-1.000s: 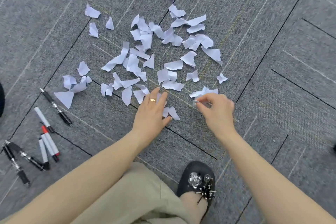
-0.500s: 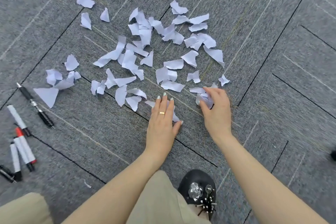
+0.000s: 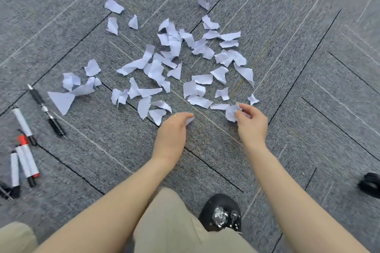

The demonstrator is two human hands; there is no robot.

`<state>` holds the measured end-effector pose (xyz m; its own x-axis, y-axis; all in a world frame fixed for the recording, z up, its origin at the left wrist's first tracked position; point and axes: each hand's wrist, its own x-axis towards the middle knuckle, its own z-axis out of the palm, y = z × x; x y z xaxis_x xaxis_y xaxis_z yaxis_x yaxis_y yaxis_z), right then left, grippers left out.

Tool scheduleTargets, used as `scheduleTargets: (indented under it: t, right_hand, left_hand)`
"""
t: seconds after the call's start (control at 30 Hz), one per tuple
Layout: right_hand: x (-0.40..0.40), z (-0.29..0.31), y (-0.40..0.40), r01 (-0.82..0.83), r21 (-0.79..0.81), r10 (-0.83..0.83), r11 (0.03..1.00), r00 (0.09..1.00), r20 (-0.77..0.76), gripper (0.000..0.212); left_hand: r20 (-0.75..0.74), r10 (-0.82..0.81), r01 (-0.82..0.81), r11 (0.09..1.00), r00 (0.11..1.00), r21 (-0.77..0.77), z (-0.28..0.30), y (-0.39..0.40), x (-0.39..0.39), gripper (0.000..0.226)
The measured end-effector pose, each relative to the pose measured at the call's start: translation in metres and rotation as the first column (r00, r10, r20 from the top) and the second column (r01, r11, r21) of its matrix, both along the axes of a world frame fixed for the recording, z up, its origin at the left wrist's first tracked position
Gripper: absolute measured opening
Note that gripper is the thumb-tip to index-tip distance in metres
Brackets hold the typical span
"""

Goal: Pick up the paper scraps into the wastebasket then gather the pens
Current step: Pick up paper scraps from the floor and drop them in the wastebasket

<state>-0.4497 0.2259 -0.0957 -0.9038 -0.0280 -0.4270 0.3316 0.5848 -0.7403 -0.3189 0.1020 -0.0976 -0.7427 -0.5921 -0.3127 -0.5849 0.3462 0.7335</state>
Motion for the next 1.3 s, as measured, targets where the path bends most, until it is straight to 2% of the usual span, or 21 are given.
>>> scheduleTargets:
  t: [0.07,0.13,0.2,0.23,0.37,0.5,0.63,0.73,0.87,1.0,1.13,1.2,1.3]
  right_hand:
    - [0.003,0.004,-0.011,0.088,-0.124,-0.079,0.988,0.994,0.074,0.022]
    - [0.006,0.010,-0.023,0.139,-0.252,-0.093,0.958,0.978,0.185,0.020]
    - [0.007,0.013,-0.033,0.099,-0.308,-0.028,0.946,0.973,0.228,0.022]
    - [0.007,0.012,-0.036,0.043,-0.284,0.019,0.958,0.977,0.211,0.025]
    - [0.006,0.001,-0.042,-0.160,-0.091,0.169,0.983,0.981,0.099,0.034]
    - [0.010,-0.007,-0.046,-0.317,0.060,0.318,0.947,0.948,-0.022,0.042]
    - [0.019,-0.017,-0.049,-0.498,0.185,0.524,0.847,0.840,-0.140,0.043]
    - [0.020,-0.022,-0.048,-0.573,0.252,0.619,0.780,0.765,-0.177,0.033]
    - [0.021,-0.023,-0.045,-0.582,0.276,0.637,0.765,0.748,-0.187,0.024]
    - [0.022,-0.024,-0.046,-0.583,0.338,0.658,0.739,0.733,-0.172,0.012]
    - [0.024,-0.017,-0.049,-0.615,0.326,0.679,0.718,0.723,-0.130,0.020]
    - [0.026,-0.013,-0.045,-0.589,0.278,0.638,0.758,0.758,-0.134,0.018]
    - [0.020,-0.008,-0.031,-0.446,0.257,0.499,0.857,0.844,-0.196,0.010]
  left_hand:
    - [-0.017,0.207,-0.201,0.967,0.978,0.155,0.008,-0.001,-0.004,0.029]
    - [-0.006,0.318,-0.305,0.916,0.948,0.259,0.010,-0.002,-0.008,0.027]
    - [-0.010,0.376,-0.353,0.880,0.927,0.318,0.012,-0.005,-0.011,0.026]
    - [-0.008,0.382,-0.359,0.874,0.924,0.329,0.013,-0.007,-0.012,0.026]
    - [0.060,0.288,-0.293,0.916,0.956,0.274,0.007,-0.010,-0.010,0.030]
    - [0.065,0.213,-0.221,0.960,0.975,0.169,0.005,0.001,-0.006,0.033]
    - [0.162,0.193,-0.188,0.981,0.968,-0.042,-0.001,0.014,-0.001,0.048]
    - [0.170,0.175,-0.176,0.984,0.970,-0.008,-0.004,0.016,-0.004,0.047]
    - [0.160,0.162,-0.173,0.983,0.974,0.061,0.003,0.015,-0.019,0.039]
    - [0.149,0.035,-0.045,0.997,0.988,0.062,0.002,0.015,-0.036,0.030]
    - [0.156,0.004,-0.002,1.000,0.988,-0.011,-0.006,0.008,-0.043,0.016]
    - [0.164,-0.003,0.009,0.999,0.986,-0.037,-0.009,0.005,-0.044,0.016]
    - [0.172,-0.075,0.089,0.993,0.982,-0.079,-0.010,0.001,-0.042,0.009]
